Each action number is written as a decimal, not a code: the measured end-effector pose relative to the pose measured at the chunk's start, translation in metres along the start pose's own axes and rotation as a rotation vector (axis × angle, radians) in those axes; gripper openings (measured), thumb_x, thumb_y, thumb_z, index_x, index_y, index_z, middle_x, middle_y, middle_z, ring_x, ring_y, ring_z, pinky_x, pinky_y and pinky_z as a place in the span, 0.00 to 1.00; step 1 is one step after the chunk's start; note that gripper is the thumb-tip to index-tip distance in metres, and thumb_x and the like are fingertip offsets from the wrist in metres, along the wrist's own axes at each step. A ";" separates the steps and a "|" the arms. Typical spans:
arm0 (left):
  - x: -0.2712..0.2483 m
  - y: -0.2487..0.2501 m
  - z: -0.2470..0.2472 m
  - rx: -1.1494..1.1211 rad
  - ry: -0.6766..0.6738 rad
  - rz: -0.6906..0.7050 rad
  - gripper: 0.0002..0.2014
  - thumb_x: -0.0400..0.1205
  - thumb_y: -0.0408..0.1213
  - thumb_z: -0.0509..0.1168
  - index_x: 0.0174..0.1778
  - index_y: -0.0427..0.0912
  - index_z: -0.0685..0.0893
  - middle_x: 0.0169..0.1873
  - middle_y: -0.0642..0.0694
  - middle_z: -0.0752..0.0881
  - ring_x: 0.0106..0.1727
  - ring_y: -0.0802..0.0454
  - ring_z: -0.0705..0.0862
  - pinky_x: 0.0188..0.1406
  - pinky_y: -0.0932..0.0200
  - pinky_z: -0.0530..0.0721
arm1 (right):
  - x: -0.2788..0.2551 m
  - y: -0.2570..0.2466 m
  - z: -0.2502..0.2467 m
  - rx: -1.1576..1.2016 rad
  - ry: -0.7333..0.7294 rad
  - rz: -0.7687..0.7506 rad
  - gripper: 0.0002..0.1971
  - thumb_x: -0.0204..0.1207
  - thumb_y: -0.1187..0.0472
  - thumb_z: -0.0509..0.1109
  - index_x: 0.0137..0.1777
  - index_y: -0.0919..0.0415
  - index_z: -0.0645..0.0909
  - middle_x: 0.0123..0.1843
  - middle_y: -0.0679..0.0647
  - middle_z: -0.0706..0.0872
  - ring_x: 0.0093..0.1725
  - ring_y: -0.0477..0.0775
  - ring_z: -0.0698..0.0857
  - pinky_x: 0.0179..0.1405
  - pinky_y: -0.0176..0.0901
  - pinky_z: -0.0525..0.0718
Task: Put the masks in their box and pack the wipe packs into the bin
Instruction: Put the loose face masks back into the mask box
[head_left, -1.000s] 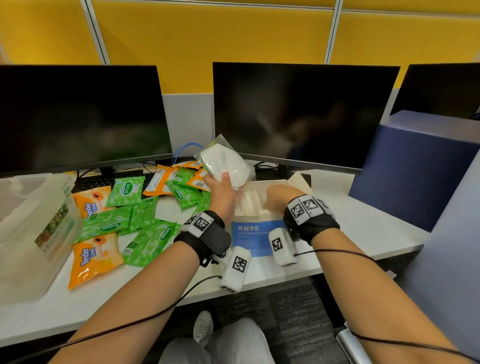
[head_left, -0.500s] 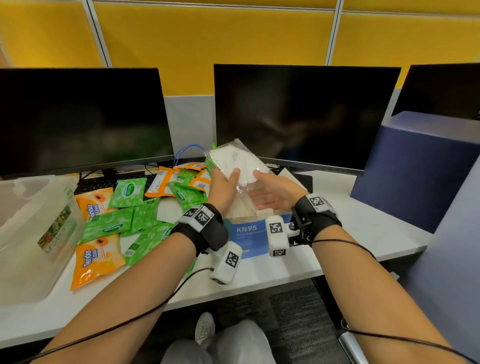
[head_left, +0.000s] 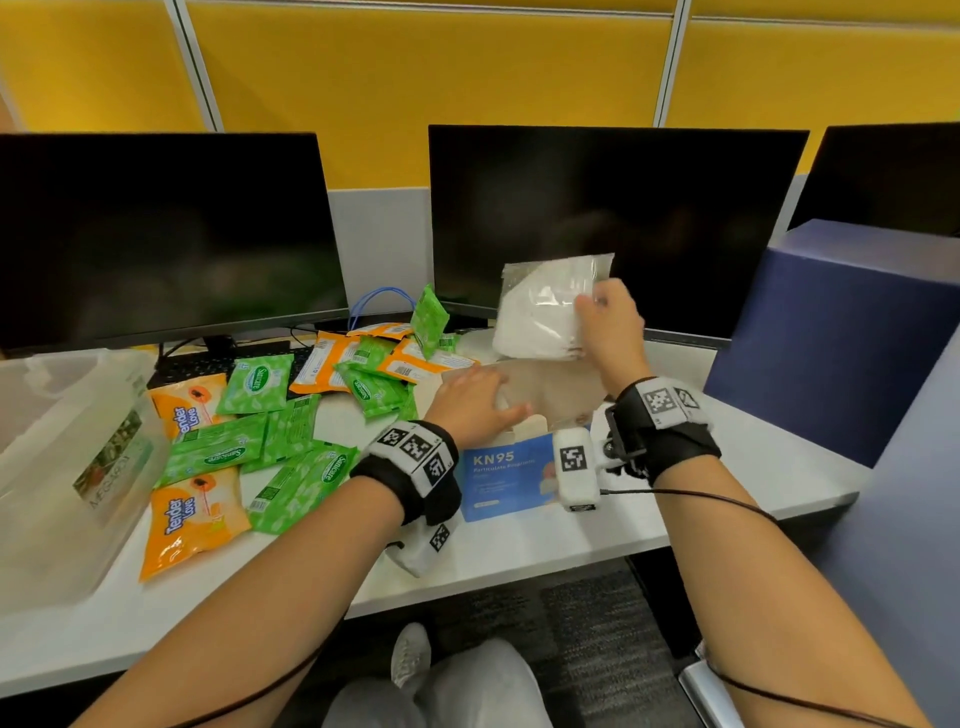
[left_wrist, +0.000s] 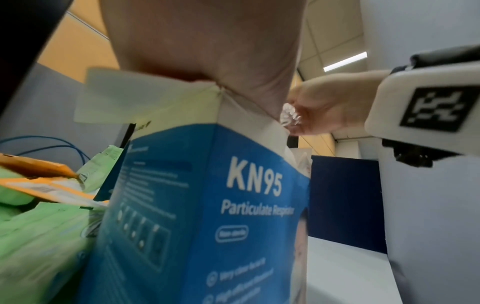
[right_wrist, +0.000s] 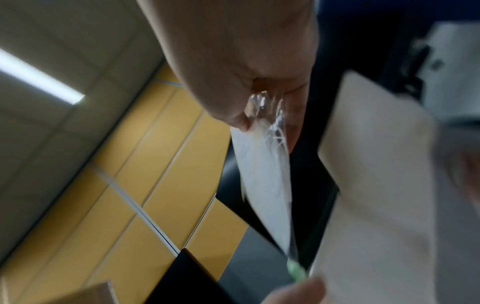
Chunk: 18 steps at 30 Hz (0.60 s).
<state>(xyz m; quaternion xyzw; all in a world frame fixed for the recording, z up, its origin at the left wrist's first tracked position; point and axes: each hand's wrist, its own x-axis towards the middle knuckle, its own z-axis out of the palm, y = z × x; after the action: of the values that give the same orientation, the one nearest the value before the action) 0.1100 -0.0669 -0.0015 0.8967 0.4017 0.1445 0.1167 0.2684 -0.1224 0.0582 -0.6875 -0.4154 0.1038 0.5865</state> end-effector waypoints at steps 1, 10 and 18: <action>0.000 0.000 0.000 -0.005 0.010 -0.003 0.33 0.79 0.59 0.62 0.77 0.46 0.68 0.75 0.44 0.73 0.77 0.45 0.68 0.75 0.50 0.63 | 0.002 -0.004 -0.007 -0.107 -0.001 -0.084 0.04 0.83 0.60 0.58 0.49 0.58 0.71 0.37 0.47 0.73 0.34 0.41 0.72 0.31 0.35 0.69; -0.004 0.004 0.001 -0.003 0.063 -0.101 0.28 0.84 0.50 0.57 0.78 0.42 0.66 0.79 0.43 0.67 0.81 0.45 0.61 0.80 0.47 0.55 | -0.011 -0.006 0.006 -1.063 -0.411 -0.231 0.13 0.83 0.65 0.59 0.62 0.62 0.80 0.60 0.62 0.83 0.58 0.63 0.84 0.52 0.51 0.80; 0.001 -0.008 0.006 -0.088 -0.059 -0.179 0.23 0.88 0.41 0.48 0.82 0.46 0.61 0.84 0.46 0.50 0.85 0.44 0.42 0.82 0.37 0.47 | -0.025 0.015 0.047 -0.903 -0.723 0.063 0.17 0.84 0.63 0.58 0.68 0.68 0.78 0.67 0.65 0.81 0.67 0.65 0.80 0.63 0.54 0.78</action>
<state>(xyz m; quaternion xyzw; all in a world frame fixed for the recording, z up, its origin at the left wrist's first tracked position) 0.1072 -0.0618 -0.0100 0.8550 0.4700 0.1247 0.1802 0.2300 -0.1054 0.0226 -0.8024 -0.5720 0.1620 0.0525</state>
